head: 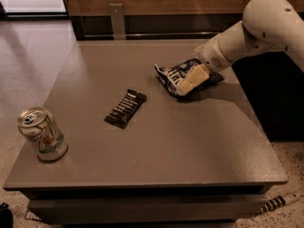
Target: Move blue chip bag near 7up can
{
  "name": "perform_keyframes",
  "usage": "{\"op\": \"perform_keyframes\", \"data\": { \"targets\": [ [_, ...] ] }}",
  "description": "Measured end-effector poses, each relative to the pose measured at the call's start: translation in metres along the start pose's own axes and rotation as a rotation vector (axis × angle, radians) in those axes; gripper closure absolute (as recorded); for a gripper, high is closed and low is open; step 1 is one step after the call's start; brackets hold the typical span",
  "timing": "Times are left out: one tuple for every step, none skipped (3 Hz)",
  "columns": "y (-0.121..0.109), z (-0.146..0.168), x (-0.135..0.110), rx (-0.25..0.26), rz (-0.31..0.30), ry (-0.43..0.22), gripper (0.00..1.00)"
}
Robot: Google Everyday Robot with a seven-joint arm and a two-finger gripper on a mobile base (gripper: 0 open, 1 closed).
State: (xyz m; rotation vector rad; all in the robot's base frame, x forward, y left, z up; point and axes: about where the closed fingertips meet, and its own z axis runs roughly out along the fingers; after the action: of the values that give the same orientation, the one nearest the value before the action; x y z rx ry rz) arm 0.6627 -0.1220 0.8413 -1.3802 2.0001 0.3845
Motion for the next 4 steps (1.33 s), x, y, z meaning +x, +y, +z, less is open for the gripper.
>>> {"op": "perform_keyframes", "data": {
  "targets": [
    [0.0145, 0.0222, 0.0137, -0.026, 0.036, -0.041, 0.18],
    [0.0163, 0.0252, 0.0143, -0.030, 0.038, -0.044, 0.41],
    [0.0159, 0.0229, 0.0122, -0.030, 0.038, -0.044, 0.64],
    [0.0153, 0.0191, 0.0087, -0.030, 0.038, -0.044, 0.88]
  ]
}}
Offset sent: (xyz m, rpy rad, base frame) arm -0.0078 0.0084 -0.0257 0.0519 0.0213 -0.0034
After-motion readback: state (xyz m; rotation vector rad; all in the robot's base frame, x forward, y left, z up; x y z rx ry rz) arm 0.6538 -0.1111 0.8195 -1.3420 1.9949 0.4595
